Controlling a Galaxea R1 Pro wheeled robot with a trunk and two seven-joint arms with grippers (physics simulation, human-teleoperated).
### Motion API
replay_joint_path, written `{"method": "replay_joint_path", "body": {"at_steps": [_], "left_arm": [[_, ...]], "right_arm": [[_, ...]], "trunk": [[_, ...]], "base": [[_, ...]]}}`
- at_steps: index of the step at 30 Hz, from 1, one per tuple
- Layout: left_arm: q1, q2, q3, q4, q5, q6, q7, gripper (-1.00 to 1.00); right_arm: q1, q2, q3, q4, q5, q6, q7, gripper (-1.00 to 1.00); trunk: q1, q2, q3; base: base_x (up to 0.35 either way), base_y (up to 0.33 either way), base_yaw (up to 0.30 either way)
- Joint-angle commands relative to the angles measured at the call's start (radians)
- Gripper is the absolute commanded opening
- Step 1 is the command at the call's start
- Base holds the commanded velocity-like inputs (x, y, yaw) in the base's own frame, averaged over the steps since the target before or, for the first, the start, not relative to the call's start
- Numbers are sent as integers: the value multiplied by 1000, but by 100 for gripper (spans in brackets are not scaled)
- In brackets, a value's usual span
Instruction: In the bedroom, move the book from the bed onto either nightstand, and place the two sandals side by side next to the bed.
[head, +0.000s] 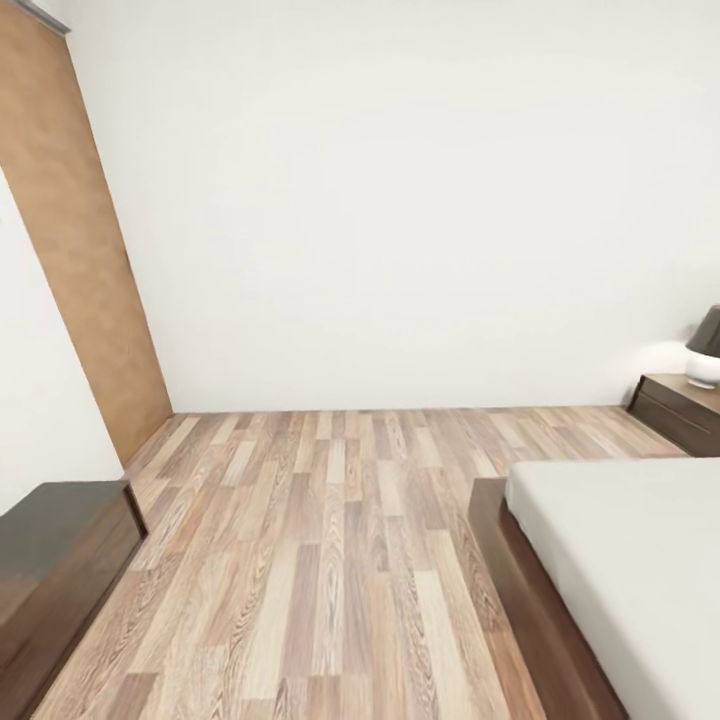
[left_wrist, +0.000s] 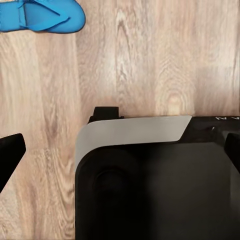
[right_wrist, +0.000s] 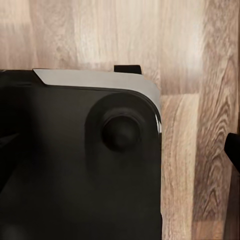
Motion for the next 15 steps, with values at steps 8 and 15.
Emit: {"method": "replay_joint_path", "body": {"at_steps": [8, 15], "left_arm": [[0, -1, 0, -1, 0, 0, -1, 100], [0, -1, 0, -1, 0, 0, 0, 100]], "right_arm": [[0, 0, -1, 0, 0, -3, -1, 100], [0, 1, -1, 0, 0, -3, -1, 100]], "trunk": [[0, 0, -4], [0, 0, -6]], "base": [[87, -63, 283], [5, -4, 283]]}}
